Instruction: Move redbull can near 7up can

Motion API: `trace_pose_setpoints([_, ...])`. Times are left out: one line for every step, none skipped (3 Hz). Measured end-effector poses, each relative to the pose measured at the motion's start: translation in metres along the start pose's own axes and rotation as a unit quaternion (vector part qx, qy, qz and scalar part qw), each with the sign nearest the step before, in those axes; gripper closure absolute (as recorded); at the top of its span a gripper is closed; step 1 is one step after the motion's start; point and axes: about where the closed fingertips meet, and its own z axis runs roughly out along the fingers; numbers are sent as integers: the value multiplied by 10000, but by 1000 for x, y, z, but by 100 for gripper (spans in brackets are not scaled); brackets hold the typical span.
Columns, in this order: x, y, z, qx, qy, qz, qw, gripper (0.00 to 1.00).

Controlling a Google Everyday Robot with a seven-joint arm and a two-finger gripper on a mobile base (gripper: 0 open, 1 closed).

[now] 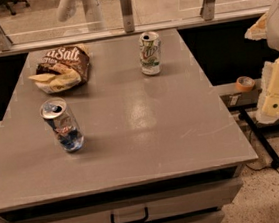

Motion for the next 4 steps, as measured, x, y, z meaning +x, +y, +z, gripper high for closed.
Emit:
trace_pose_setpoints([0, 0, 0, 1, -1, 0, 10000, 0])
trace_pose_setpoints([-12, 1, 2, -112, -489, 64, 9987, 0])
trace_pose_setpoints([-47, 7, 13, -251, -1437, 40, 9893, 0])
trace_pose_setpoints([-92, 19, 26, -425, -2430, -26, 9691, 0])
